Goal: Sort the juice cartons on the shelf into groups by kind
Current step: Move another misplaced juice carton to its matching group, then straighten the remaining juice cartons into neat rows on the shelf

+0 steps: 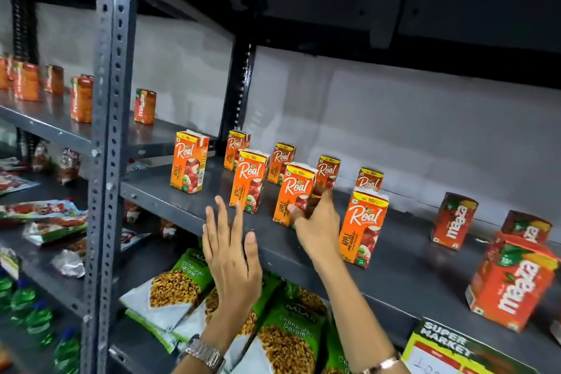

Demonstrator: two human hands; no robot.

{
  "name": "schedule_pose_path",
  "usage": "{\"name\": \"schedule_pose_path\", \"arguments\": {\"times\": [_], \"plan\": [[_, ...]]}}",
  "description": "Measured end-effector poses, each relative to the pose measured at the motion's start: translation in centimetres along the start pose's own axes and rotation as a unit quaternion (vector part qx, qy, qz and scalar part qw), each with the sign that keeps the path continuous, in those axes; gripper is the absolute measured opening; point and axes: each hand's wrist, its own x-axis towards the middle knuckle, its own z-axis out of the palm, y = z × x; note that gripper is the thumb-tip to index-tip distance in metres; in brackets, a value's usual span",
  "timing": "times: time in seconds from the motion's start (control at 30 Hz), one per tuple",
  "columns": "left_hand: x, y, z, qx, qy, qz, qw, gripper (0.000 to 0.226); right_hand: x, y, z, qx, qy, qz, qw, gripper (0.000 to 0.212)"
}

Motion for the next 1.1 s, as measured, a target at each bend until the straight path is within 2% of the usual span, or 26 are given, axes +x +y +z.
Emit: {"name": "schedule_pose_path", "arguments": {"times": [0.13,0.27,0.33,0.43,0.57,0.7,0.8,0.93,1.03,1.1], "plan": [[0.1,-0.1,-0.2,0.001,-0.010,0.001,1.000,0.057,-0.9,0.1,0.1,-0.037,0.012,0.001,0.999,0.061],[-0.4,0.3,-0.4,0.000,-0.005,-0.027,1.000,0.060,-3.5,-0.1,-0.4,-0.069,0.046,-0.064,0.994,0.065],[-1.3,1.1,-0.6,-0.022,0.018,-0.060,0.998,0.062,-5.0,-0.4,-1.2,-0.047,0.037,-0.101,0.993,0.063],[-3.1,3.6,-1.0,-0.071,0.049,-0.076,0.993,0.064,-8.1,-0.6,-3.8,0.047,-0.008,-0.169,0.985,0.058],[-5.2,9.8,-1.0,-0.146,0.043,-0.025,0.988,0.056,-11.8,-0.3,-10.6,0.147,-0.006,-0.256,0.956,0.044],[-8.9,18.2,-0.1,-0.239,-0.013,0.068,0.969,0.047,-12.9,1.9,-19.3,0.175,0.102,-0.294,0.934,0.038],[-13.3,24.4,1.5,-0.288,-0.084,0.139,0.944,0.046,-13.0,5.1,-27.6,0.152,0.201,-0.289,0.924,0.034],[-18.7,29.9,4.0,-0.269,-0.165,0.247,0.916,0.043,-11.6,10.9,-38.3,0.098,0.288,-0.230,0.924,0.031],[-21.4,32.4,5.9,-0.189,-0.233,0.344,0.890,0.045,-9.7,17.4,-44.7,0.043,0.349,-0.151,0.924,0.034],[-22.7,33.5,7.0,-0.133,-0.262,0.378,0.878,0.047,-9.2,22.3,-48.6,-0.016,0.395,-0.053,0.917,0.032]]}}
